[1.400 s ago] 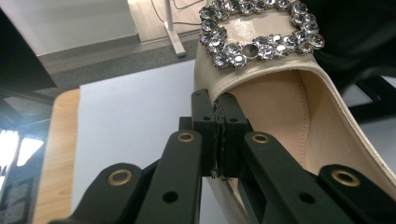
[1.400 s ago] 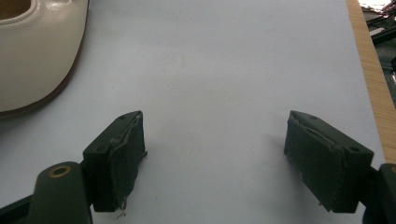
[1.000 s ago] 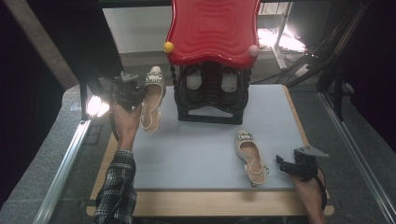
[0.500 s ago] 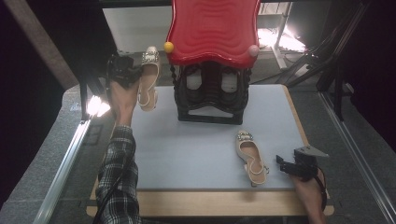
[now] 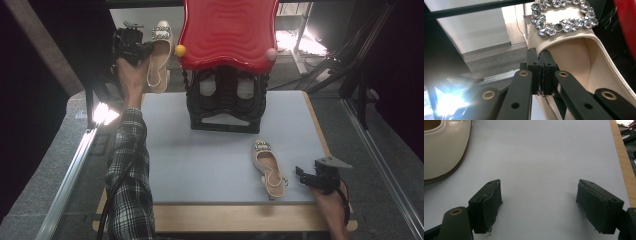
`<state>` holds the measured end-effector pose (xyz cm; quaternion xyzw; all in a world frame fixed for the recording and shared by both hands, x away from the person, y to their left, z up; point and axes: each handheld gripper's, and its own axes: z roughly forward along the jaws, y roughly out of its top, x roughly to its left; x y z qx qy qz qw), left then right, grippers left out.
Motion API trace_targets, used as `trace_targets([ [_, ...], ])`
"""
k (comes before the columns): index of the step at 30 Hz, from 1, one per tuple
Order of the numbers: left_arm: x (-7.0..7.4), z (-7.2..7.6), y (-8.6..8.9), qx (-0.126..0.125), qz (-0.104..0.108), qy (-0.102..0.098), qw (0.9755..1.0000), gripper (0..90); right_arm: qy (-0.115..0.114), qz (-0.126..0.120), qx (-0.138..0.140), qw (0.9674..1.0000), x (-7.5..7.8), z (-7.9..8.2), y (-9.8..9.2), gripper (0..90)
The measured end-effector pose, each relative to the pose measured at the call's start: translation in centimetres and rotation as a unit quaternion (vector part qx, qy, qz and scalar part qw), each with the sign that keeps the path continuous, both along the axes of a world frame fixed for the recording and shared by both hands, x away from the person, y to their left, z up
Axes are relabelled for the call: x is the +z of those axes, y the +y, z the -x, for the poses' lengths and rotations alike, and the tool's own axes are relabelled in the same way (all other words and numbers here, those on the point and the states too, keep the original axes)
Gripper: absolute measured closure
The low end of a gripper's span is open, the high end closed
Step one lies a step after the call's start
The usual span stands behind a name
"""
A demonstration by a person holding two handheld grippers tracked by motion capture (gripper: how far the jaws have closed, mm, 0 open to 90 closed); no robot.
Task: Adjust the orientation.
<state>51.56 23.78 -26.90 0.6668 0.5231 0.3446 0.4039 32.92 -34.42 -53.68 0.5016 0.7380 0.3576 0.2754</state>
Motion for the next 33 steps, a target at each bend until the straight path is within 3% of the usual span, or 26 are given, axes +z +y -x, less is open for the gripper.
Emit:
trace_targets([
  [25,8.3,-2.4,-0.5,-0.006,0.014,-0.027,0.9995,88.2,-0.001,-0.002,0.0,1.0,0.0,0.0,0.0,20.5],
  [33,11.5,-2.6,-1.7,-0.014,0.025,-0.036,0.9989,88.2,-0.001,-0.002,-0.001,1.0,0.0,0.0,0.0,20.4],
])
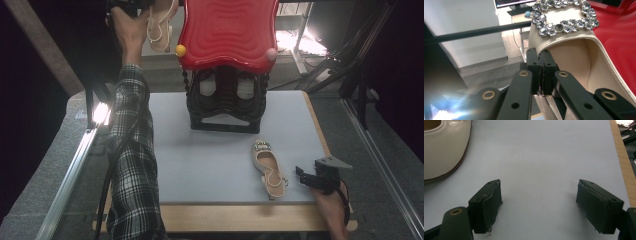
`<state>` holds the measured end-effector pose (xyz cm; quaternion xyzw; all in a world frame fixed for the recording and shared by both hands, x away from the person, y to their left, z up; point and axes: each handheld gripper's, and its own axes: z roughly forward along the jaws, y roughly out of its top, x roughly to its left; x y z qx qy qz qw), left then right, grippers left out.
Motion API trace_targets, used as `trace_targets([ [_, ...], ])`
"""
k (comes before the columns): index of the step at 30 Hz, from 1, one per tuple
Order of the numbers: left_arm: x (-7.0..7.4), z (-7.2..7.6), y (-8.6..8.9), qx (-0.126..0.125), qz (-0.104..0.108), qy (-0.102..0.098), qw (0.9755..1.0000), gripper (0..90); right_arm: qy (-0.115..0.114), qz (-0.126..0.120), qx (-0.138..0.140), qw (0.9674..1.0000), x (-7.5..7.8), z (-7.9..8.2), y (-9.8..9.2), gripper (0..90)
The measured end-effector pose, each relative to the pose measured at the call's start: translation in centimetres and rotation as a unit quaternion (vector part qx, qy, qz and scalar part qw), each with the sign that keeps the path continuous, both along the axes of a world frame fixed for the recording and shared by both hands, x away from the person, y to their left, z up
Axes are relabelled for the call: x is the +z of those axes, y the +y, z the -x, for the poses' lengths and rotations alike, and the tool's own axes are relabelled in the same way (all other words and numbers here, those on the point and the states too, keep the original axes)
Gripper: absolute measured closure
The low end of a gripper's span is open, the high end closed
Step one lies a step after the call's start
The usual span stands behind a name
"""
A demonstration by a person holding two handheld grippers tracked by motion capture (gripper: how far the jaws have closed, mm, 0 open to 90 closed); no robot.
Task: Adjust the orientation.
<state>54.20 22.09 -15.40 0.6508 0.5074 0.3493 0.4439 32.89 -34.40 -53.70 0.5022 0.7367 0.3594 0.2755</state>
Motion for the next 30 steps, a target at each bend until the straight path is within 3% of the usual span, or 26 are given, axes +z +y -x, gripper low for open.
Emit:
trace_targets([
  [5,1.6,0.2,-1.7,-0.018,0.007,-0.011,0.9997,88.2,0.001,0.0,0.0,1.0,0.0,0.0,0.0,20.5],
  [10,2.0,0.0,-3.6,-0.034,0.021,-0.012,0.9991,88.3,-0.001,0.0,0.0,1.0,0.0,0.0,0.0,20.5],
  [21,-0.3,-2.0,-6.7,-0.034,0.007,0.014,0.9993,88.2,-0.001,-0.001,0.0,1.0,0.0,0.1,0.0,20.4],
  [25,-1.1,-2.4,-7.3,-0.044,0.014,0.026,0.9986,88.2,-0.001,-0.001,-0.001,1.0,0.0,0.1,0.0,20.4],
  [30,-1.3,-2.4,-7.7,-0.036,0.012,0.049,0.9981,86.7,-0.001,-0.001,0.0,1.0,0.0,0.1,0.0,20.4],
])
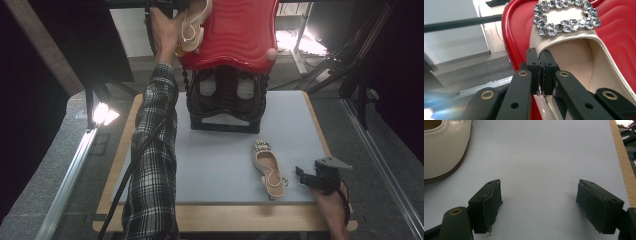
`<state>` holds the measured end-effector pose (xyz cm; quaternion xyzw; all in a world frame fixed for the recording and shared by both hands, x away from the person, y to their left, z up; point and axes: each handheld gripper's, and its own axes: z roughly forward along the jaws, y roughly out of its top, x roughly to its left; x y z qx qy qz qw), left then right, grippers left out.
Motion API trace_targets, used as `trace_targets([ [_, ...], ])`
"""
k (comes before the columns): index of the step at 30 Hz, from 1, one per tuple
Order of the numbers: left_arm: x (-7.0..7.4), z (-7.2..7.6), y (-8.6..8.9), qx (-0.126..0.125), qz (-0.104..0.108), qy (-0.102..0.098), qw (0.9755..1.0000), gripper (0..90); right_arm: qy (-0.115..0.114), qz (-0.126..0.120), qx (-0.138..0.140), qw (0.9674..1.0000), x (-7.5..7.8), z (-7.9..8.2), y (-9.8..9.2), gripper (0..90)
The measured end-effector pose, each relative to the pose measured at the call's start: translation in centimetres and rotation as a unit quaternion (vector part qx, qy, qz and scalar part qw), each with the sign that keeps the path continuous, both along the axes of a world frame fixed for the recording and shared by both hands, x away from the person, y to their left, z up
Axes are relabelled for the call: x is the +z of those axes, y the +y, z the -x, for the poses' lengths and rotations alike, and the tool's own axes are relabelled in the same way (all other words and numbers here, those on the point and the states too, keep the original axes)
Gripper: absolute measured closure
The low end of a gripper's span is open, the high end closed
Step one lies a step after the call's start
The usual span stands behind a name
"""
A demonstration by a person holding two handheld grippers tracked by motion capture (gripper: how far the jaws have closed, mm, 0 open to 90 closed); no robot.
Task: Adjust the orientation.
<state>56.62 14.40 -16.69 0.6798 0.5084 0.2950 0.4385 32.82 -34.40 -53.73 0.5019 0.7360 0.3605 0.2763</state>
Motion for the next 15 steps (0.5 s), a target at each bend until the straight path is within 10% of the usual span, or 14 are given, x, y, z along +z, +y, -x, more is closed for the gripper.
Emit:
trace_targets([
  [5,-0.4,-0.2,-0.39,-0.005,-0.01,0.03,0.9995,79.7,0.0,0.0,0.0,1.0,0.0,0.0,0.01,20.4],
  [15,-0.34,0.71,0.31,-0.034,0.032,-0.013,0.9988,49.5,0.001,-0.001,-0.001,1.0,0.0,0.02,0.03,20.4],
])
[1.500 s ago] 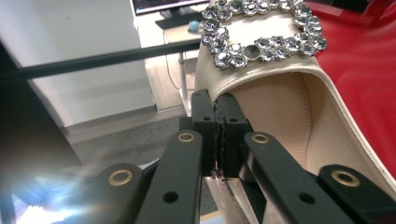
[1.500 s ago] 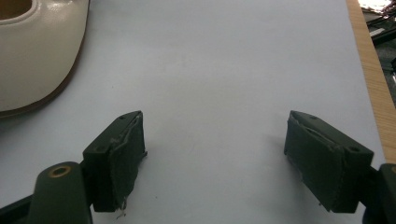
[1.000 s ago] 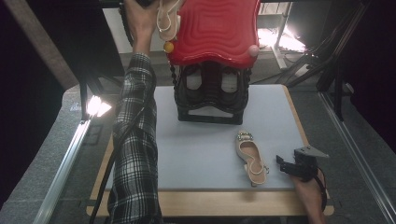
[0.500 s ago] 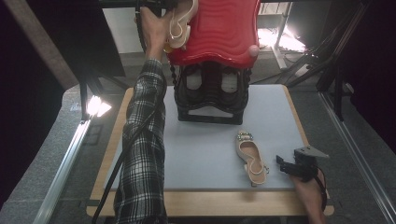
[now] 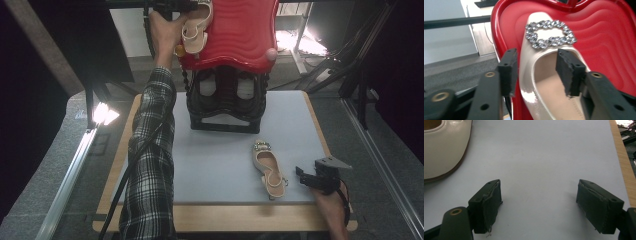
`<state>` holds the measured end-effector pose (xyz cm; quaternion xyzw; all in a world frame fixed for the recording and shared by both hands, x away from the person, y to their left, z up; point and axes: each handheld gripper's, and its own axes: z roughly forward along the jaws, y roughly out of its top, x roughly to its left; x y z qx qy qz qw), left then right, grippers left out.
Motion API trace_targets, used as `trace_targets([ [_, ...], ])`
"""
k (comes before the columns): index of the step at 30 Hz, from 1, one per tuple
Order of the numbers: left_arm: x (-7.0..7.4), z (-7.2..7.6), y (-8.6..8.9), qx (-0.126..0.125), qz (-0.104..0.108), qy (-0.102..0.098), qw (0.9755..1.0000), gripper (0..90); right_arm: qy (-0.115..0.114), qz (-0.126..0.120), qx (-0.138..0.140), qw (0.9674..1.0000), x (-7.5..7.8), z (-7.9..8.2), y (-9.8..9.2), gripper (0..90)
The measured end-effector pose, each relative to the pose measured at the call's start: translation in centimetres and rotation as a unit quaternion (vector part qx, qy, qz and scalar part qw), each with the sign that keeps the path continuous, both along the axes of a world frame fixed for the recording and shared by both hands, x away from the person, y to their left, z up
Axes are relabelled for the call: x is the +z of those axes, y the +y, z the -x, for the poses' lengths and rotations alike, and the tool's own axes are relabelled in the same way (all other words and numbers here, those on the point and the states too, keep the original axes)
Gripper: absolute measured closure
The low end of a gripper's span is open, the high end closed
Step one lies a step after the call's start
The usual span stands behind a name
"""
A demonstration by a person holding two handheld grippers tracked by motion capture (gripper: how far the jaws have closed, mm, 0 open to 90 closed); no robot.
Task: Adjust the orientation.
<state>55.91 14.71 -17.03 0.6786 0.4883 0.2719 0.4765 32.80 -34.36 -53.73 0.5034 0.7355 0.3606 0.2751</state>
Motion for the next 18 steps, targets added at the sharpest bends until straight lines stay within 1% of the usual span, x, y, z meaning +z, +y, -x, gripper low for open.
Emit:
trace_targets([
  [3,0.2,0.6,-0.1,0.004,-0.021,-0.014,0.9997,44.8,-0.001,0.001,0.0,1.0,0.0,0.0,0.0,20.4],
  [6,0.2,1.2,0.1,0.008,-0.027,-0.028,0.9992,39.7,-0.001,0.001,0.0,1.0,0.0,0.0,0.0,20.4],
  [11,-0.3,1.9,1.0,0.015,-0.023,-0.048,0.9985,31.5,-0.001,0.001,0.0,1.0,0.0,0.0,0.0,20.4],
  [13,-0.5,2.2,1.5,0.02,-0.02,-0.05,0.9983,29.1,-0.001,0.001,0.001,1.0,0.0,0.0,0.0,20.4],
  [15,-0.7,2.5,2.1,0.023,-0.011,-0.055,0.9982,26.6,-0.001,0.001,0.001,1.0,0.0,0.0,0.0,20.4],
  [18,-1.1,3.0,3.1,0.03,-0.004,-0.059,0.9978,23.2,-0.001,0.001,0.001,1.0,0.0,0.0,0.0,20.3],
])
